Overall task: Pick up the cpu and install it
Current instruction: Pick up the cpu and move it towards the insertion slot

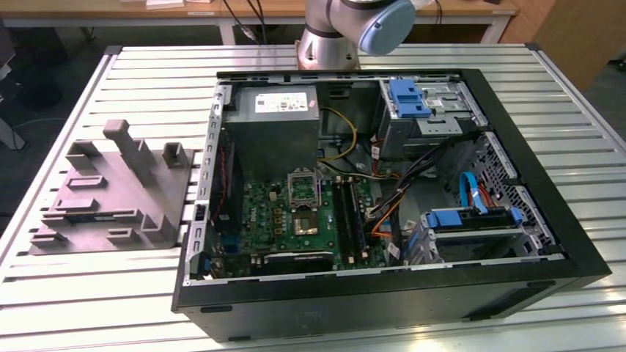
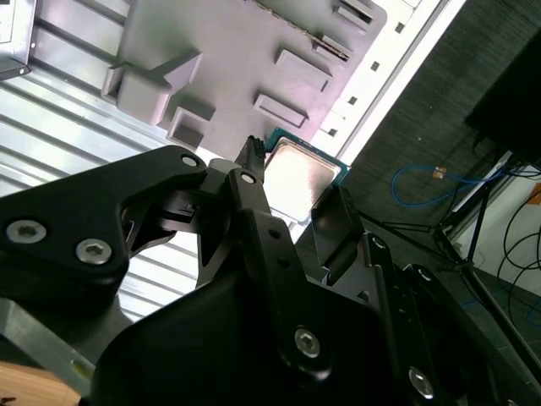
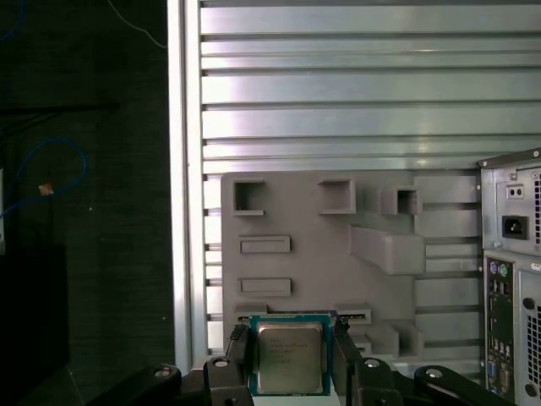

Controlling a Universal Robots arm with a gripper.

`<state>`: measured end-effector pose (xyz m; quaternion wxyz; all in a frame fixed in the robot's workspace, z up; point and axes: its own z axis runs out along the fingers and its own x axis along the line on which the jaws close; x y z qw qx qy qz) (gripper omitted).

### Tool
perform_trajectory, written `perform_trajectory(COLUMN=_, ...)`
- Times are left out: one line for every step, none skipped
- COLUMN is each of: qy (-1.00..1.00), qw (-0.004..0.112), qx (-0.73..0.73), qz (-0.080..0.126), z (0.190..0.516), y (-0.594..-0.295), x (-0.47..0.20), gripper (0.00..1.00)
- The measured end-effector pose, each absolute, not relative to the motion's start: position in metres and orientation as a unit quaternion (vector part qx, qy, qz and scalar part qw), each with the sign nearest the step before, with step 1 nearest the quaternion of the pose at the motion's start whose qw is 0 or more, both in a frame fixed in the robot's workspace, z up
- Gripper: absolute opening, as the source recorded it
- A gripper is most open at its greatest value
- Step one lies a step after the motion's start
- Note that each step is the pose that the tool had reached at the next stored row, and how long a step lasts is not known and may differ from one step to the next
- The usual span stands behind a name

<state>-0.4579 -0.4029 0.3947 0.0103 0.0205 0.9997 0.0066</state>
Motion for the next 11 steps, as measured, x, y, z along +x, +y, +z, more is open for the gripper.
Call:
perform_trajectory(qy=1.0, qw=0.01, qx=0.021, qz=0.007, z=0.3946, y=-0.403, x=-0.4576, gripper=0.47)
perform_trajectory(qy=1.0, qw=0.01, qx=0.021, qz=0.007, z=0.3946, y=-0.403, x=-0.4573, gripper=0.47)
perform_trajectory(qy=1.0, qw=0.01, qx=0.021, qz=0.007, z=0.3946, y=-0.4029, x=-0.457, gripper=0.47)
perform_trajectory(qy=1.0, qw=0.01, qx=0.021, qz=0.007, z=0.3946, y=-0.403, x=-0.4567, gripper=0.47)
perform_trajectory(qy=1.0, qw=0.01, qx=0.021, qz=0.007, z=0.3946, y=-0.403, x=-0.4564, gripper=0.47)
perform_trajectory(qy=1.0, qw=0.01, qx=0.021, qz=0.007, z=0.3947, y=-0.403, x=-0.4561, gripper=0.47)
perform_trajectory(qy=1.0, qw=0.01, qx=0.021, qz=0.007, z=0.3947, y=-0.4029, x=-0.4557, gripper=0.47)
perform_trajectory(qy=1.0, qw=0.01, qx=0.021, qz=0.007, z=0.3946, y=-0.403, x=-0.4554, gripper=0.47)
perform_trajectory(qy=1.0, qw=0.01, qx=0.021, qz=0.007, z=0.3946, y=-0.4029, x=-0.4551, gripper=0.47)
perform_trajectory(qy=1.0, qw=0.01, qx=0.021, qz=0.007, z=0.3946, y=-0.4029, x=-0.4548, gripper=0.47)
perform_trajectory(qy=1.0, qw=0.01, qx=0.021, qz=0.007, z=0.3946, y=-0.403, x=-0.4545, gripper=0.47)
